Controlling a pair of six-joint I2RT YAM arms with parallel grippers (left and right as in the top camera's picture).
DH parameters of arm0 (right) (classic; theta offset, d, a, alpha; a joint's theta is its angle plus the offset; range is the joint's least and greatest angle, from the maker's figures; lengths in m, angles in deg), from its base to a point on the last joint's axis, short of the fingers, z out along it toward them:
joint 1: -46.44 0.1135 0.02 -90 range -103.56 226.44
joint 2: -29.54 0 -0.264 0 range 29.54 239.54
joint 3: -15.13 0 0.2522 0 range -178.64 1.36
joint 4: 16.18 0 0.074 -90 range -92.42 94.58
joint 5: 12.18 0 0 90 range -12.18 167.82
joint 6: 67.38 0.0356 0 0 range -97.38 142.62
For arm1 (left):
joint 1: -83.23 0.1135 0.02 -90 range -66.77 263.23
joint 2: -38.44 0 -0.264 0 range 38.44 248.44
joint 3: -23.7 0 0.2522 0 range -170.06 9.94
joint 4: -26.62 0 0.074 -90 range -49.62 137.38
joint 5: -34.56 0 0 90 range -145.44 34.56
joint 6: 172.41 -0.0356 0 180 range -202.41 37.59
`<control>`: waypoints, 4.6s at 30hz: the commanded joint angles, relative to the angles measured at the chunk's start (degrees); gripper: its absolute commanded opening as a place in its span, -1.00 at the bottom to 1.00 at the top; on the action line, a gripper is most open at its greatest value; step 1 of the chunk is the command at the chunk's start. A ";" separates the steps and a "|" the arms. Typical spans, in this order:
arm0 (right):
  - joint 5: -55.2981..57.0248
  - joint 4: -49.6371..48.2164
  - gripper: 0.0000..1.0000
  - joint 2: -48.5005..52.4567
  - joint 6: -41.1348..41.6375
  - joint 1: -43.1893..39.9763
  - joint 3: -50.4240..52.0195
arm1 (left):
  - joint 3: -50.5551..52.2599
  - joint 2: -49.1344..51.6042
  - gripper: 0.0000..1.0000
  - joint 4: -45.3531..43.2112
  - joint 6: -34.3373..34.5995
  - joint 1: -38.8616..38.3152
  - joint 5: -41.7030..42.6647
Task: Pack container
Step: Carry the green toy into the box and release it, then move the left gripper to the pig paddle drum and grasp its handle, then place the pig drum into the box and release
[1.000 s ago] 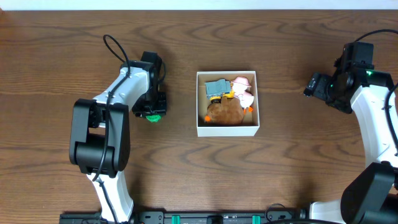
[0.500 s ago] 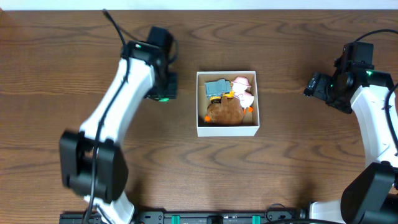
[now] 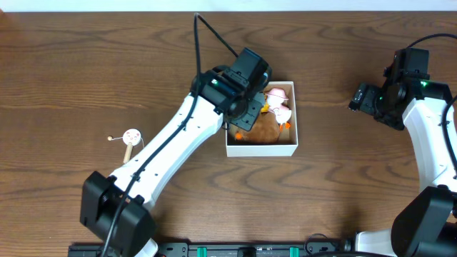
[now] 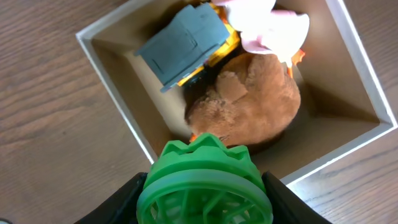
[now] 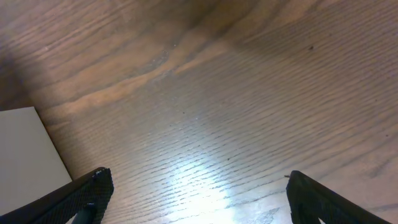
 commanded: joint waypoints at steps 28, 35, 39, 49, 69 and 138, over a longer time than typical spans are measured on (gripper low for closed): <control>-0.39 -0.17 0.85 0.07 -1.33 0.20 0.04 | -0.11 -8.76 0.89 11.96 19.56 28.61 -7.08; -0.44 -0.20 0.85 0.07 -1.31 0.20 0.04 | 4.83 -7.87 0.96 13.27 22.34 36.50 -2.80; -0.44 -0.07 0.85 0.07 -1.31 0.20 0.04 | 9.68 -6.14 0.96 10.75 20.81 39.95 -2.82; -0.42 -0.50 0.85 0.07 -1.31 0.20 0.04 | 19.30 -5.55 0.96 6.08 5.92 48.70 -2.80; -0.44 -0.37 0.85 0.07 -1.31 0.20 0.04 | 37.44 -5.55 0.96 -13.68 -3.15 48.81 -2.80; -0.39 -1.22 0.86 0.07 -1.33 0.20 0.04 | 12.70 -14.05 -0.88 -5.07 -1.97 25.70 6.19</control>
